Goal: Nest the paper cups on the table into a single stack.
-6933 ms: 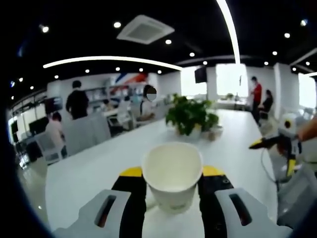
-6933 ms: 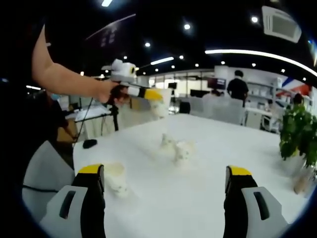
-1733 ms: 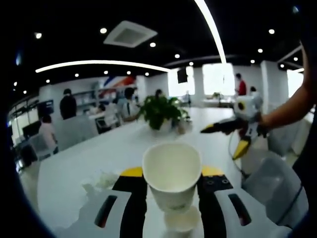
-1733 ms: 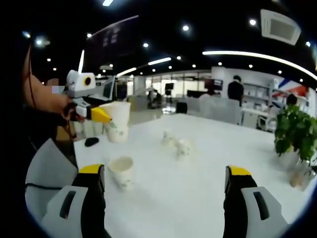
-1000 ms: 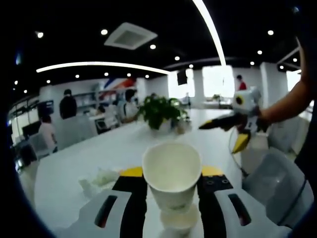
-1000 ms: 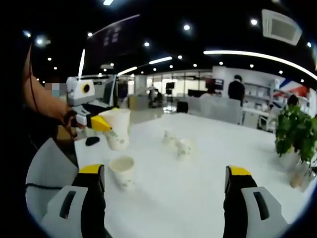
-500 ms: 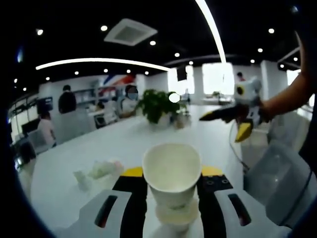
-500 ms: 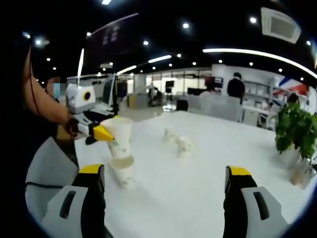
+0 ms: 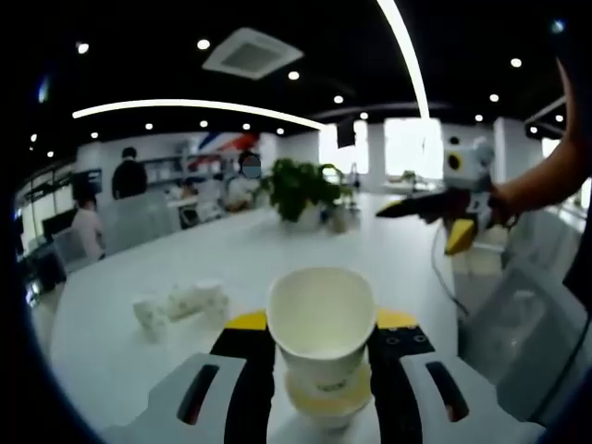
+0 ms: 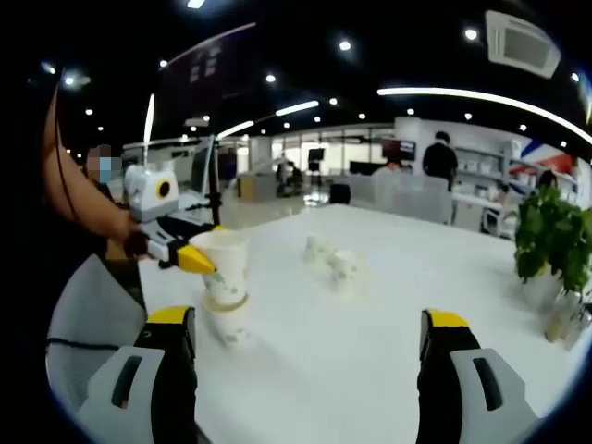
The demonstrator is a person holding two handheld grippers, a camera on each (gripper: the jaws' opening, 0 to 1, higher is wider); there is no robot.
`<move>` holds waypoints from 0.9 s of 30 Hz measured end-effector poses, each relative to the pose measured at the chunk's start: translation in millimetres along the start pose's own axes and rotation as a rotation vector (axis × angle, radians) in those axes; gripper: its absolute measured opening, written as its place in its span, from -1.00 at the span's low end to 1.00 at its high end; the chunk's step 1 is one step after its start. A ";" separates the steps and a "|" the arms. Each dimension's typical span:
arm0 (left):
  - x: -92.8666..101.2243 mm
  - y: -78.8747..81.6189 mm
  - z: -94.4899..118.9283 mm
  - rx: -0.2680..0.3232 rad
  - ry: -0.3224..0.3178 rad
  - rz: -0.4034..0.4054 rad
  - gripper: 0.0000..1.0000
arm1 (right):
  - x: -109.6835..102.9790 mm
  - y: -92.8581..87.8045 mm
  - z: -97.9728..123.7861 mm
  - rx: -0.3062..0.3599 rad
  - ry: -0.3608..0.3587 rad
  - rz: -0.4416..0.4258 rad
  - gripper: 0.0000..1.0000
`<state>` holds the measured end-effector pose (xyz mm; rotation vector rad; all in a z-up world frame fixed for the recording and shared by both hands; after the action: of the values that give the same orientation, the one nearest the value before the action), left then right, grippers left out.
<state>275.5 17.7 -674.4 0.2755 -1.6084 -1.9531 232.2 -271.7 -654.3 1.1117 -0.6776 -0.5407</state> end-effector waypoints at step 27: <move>-3.5 -35.4 -9.1 -0.089 0.015 0.035 -0.23 | -2.1 -0.3 -4.6 0.000 0.016 0.000 0.98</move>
<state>272.2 15.6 -710.9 0.2248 -1.5026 -1.9855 234.2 -267.5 -656.3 1.1150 -0.6637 -0.5317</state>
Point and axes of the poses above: the point that each gripper's makers call its tool centre point, and the gripper's own axes: z roughly backward along the fingers, x roughly to its right, y roughly out of its top, the point moved 10 cm from there along z, roughly backward along the fingers, and after that the axes turned 13 degrees about z, right-handed, at the moved point
